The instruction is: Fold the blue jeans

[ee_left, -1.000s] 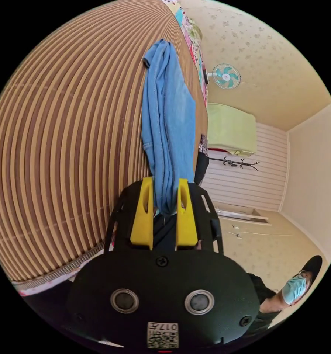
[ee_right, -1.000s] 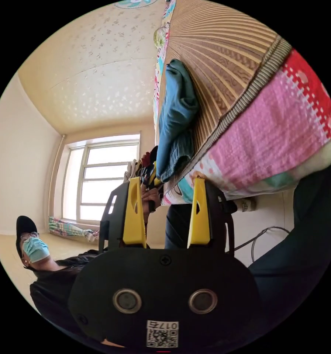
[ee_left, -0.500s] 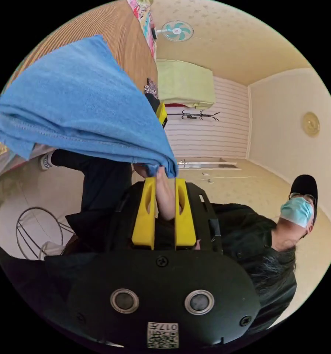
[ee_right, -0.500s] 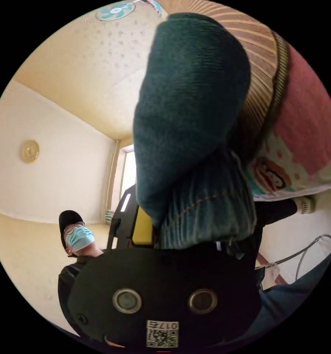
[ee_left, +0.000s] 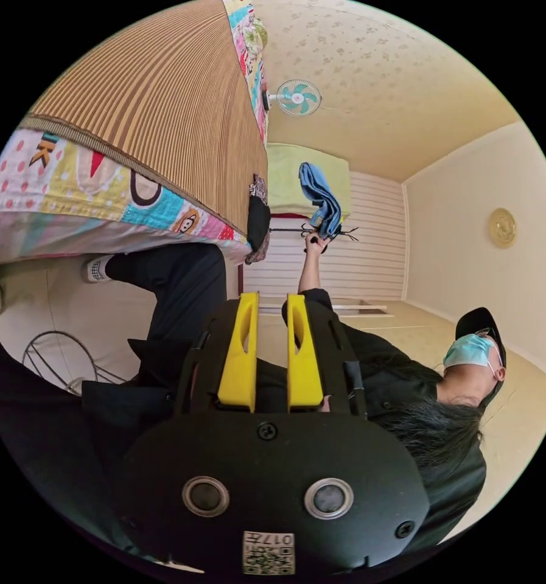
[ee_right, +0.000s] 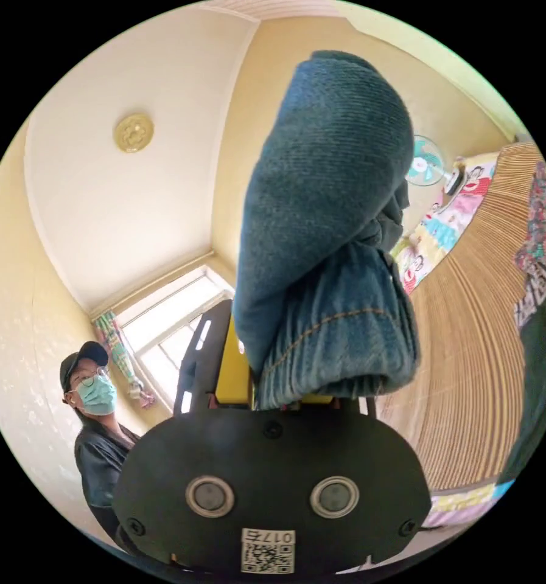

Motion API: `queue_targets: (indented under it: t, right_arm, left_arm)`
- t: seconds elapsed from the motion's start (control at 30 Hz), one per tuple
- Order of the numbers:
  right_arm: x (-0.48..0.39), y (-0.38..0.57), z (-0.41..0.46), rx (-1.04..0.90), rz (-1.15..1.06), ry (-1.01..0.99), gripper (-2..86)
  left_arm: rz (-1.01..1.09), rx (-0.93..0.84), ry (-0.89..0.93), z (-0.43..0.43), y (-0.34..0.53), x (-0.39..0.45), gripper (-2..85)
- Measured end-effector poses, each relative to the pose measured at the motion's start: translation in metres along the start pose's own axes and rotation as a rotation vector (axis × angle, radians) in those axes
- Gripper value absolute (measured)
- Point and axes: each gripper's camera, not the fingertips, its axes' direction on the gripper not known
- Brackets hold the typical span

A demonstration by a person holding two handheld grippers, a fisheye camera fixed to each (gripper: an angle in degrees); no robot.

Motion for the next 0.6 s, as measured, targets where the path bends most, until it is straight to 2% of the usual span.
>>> queue_targets:
  t: [0.13,0.2,0.37,0.43,0.53,0.6]
  right_arm:
    - [0.073,0.045,-0.112,0.129,0.313,0.408,12.6]
    - [0.091,0.122,-0.170,0.196,0.479,0.609,11.7]
    - [0.084,0.287,-0.199,0.175,0.589,0.664,5.7]
    - [0.076,0.333,-0.190,0.125,0.616,0.653,3.2]
    - [0.047,0.365,-0.174,0.069,0.554,0.598,1.1]
    - [0.022,0.348,-0.162,0.041,0.485,0.599,0.6]
  left_arm:
    - [-0.049,0.016,-0.026,-0.006,-0.001,-0.015,9.0]
    - [-0.051,0.052,-0.070,-0.015,0.000,-0.017,9.3]
    - [-0.017,0.293,-0.263,-0.079,0.009,0.002,9.2]
    - [0.105,0.507,-0.544,-0.126,0.022,0.057,7.7]
    - [0.271,0.721,-0.911,-0.164,0.028,0.144,7.9]
    - [0.316,0.785,-1.050,-0.186,0.017,0.186,10.9]
